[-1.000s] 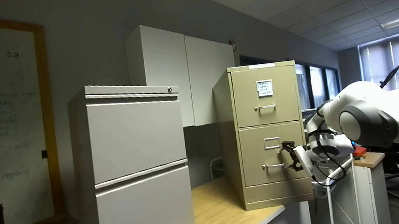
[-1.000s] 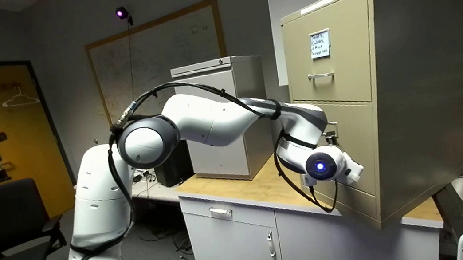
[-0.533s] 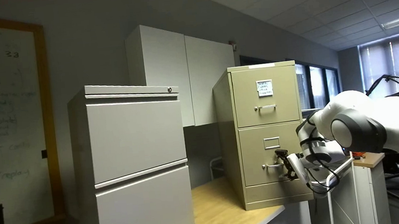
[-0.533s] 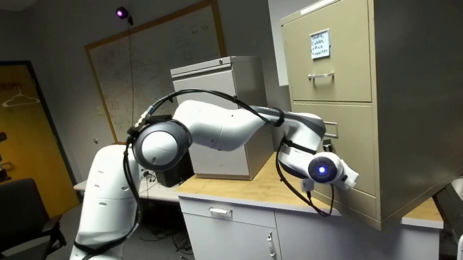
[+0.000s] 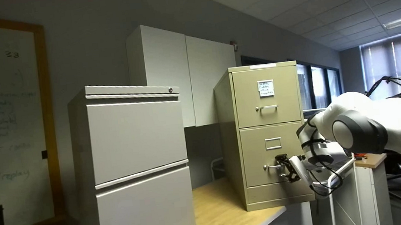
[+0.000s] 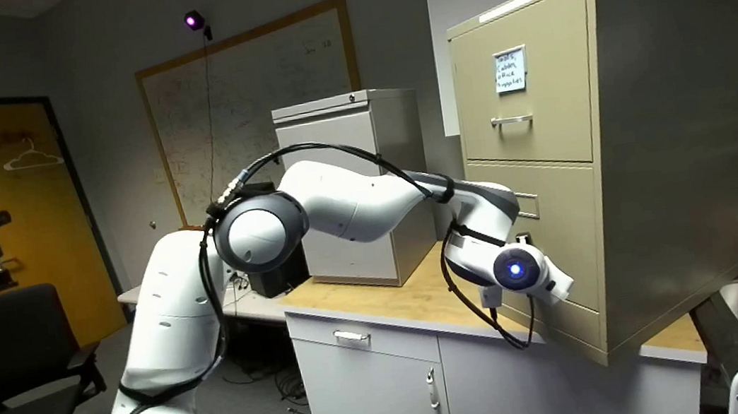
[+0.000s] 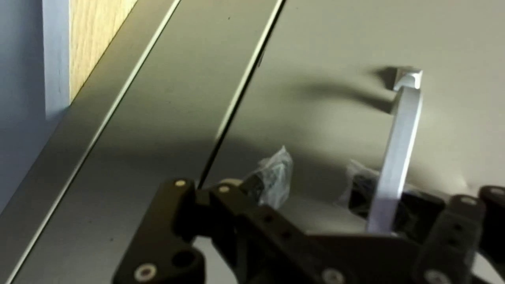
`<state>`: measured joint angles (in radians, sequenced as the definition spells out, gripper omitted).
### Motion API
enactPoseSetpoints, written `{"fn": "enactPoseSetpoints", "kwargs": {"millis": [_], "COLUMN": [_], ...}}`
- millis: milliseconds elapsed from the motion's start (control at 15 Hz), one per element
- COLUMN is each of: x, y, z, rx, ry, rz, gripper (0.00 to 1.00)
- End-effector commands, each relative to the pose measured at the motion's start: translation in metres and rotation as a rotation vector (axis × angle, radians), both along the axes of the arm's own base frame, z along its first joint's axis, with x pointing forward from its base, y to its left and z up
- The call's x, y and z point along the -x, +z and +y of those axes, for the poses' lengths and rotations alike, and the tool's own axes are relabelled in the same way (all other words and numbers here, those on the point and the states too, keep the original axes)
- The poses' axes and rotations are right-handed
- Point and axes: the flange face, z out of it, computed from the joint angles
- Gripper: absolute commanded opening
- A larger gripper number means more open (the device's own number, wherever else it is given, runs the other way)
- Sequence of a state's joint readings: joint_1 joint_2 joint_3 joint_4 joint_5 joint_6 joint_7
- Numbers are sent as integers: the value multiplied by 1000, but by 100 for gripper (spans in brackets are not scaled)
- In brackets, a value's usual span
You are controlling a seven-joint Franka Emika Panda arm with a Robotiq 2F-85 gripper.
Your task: Open the bottom drawer of the file cabinet on the right
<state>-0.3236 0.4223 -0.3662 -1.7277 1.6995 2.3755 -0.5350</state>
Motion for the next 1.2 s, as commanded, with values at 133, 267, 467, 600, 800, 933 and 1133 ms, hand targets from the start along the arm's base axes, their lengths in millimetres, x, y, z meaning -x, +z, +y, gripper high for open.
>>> {"fn": "enactPoseSetpoints", "kwargs": {"millis": [133,267,467,600,800,933,1133], "x": [11,20,35,42,56,68,90], "y": [28,37,32,22,14,12,11], "z": [10,20,38,44,52,59,69], "rx": [66,98,183,209,203,194,181], "ry": [-8,16,79,116,159,168,161], "rz": [101,151,235,276,302,309,299], "gripper": [2,0,2,2,2,2,2]}}
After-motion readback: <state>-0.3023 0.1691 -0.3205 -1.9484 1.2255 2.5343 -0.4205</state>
